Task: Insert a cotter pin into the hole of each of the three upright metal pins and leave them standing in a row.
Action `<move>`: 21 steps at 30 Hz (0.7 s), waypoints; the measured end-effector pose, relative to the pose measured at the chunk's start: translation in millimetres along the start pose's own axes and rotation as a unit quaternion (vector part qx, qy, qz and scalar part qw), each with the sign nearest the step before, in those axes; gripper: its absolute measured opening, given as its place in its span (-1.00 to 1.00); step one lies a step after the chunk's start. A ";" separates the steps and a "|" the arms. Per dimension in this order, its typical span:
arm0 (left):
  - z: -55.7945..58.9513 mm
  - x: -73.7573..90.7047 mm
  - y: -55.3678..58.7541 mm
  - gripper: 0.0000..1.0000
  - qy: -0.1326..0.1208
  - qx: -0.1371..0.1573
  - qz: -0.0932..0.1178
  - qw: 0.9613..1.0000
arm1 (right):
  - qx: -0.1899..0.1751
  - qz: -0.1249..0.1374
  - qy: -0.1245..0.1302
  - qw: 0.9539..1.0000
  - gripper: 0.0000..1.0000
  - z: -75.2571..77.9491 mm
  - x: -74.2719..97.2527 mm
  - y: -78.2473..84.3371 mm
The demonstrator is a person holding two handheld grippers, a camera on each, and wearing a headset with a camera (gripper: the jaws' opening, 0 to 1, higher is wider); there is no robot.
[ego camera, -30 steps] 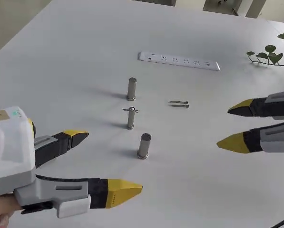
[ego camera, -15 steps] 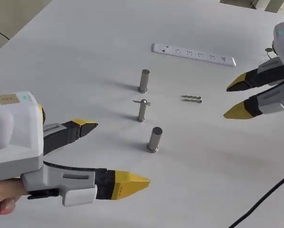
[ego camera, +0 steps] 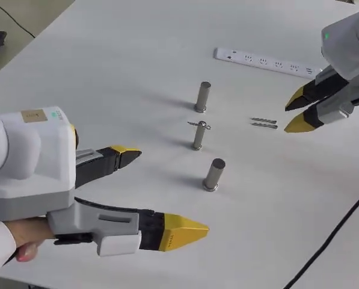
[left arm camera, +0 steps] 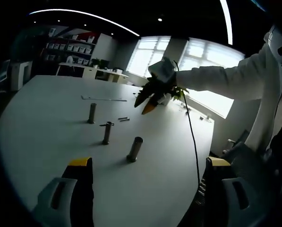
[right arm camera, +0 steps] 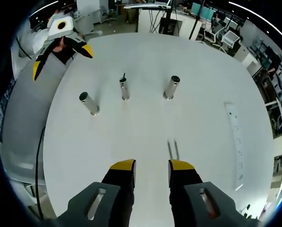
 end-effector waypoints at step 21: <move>-0.9 -5.0 0.2 0.99 0.002 0.012 -0.005 1.000 | 0.030 -0.065 -0.025 0.997 -0.85 19.5 -39.2 4.5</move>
Point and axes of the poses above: the centre of the closed fingertips' face, and the gripper's own axes: x roughly backward along the fingers, z roughly to its right, y roughly out of its underside, the point moved 8 cm from there along x, roughly backward along the fingers, and after that the axes turned 6 degrees about -y, right-handed, at the moved point
